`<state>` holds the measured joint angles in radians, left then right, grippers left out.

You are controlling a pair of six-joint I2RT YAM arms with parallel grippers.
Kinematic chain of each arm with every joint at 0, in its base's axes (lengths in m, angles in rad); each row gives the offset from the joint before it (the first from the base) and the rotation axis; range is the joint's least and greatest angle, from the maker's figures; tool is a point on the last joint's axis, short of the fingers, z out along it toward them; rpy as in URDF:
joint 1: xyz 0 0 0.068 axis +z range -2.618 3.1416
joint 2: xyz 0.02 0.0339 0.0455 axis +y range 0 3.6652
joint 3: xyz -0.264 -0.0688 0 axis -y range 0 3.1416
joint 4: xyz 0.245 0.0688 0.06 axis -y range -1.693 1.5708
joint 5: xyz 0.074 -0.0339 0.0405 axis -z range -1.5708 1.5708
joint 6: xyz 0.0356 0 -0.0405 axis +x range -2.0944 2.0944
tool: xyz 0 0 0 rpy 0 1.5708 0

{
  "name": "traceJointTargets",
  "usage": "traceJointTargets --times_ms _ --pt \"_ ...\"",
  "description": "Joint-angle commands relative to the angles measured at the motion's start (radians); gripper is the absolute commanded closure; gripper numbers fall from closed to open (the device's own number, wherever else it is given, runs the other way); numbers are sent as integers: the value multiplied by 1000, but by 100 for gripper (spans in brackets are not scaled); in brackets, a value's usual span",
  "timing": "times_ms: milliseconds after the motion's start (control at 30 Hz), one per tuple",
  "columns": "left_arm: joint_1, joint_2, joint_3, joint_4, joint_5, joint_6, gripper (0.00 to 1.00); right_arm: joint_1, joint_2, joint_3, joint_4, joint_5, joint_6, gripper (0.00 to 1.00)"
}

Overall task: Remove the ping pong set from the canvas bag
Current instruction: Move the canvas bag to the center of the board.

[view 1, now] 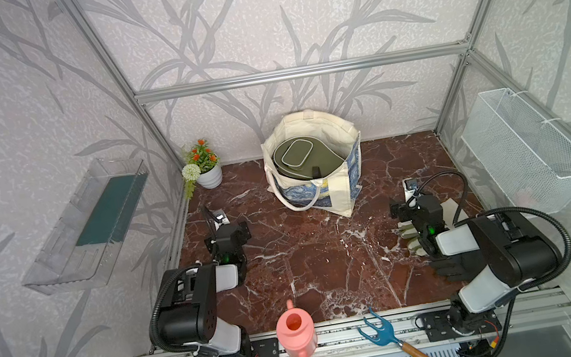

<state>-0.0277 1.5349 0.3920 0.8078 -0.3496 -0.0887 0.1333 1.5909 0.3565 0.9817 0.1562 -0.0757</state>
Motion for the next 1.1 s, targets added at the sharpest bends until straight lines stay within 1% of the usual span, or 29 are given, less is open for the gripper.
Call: traceJointTargets --times_ms 0,133,200,933,1000,1067 --pt "2 -13 13 2 -10 -5 1 -2 -4 13 12 -4 8 1" --pt "3 -13 15 -3 -7 -6 1 -5 -3 15 8 -9 10 1" --pt "5 -13 16 -4 -2 -6 1 -19 -7 15 0 -39 18 1" --pt "7 -13 16 -6 1 -9 1 -18 -6 15 2 -39 17 1" --pt "7 -14 15 -3 1 -7 1 -6 -6 5 29 -31 -2 1" --pt "2 -39 14 -13 -10 0 1 51 -21 -31 90 5 -64 1"
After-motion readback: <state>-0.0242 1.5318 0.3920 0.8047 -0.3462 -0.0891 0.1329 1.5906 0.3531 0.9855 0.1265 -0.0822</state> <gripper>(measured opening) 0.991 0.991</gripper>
